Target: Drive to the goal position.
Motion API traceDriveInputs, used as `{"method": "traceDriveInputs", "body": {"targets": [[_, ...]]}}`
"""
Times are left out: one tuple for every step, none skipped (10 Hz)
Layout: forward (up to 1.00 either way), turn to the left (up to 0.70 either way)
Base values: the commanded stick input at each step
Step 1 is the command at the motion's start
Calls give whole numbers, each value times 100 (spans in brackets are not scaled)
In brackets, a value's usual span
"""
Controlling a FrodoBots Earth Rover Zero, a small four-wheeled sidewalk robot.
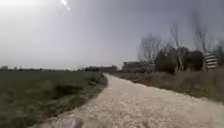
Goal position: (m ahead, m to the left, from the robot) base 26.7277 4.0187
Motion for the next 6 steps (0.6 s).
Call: {"method": "traceDriveInputs", "body": {"targets": [[100, 0], [100, 0], [100, 0], [100, 0], [100, 0], [100, 0]]}}
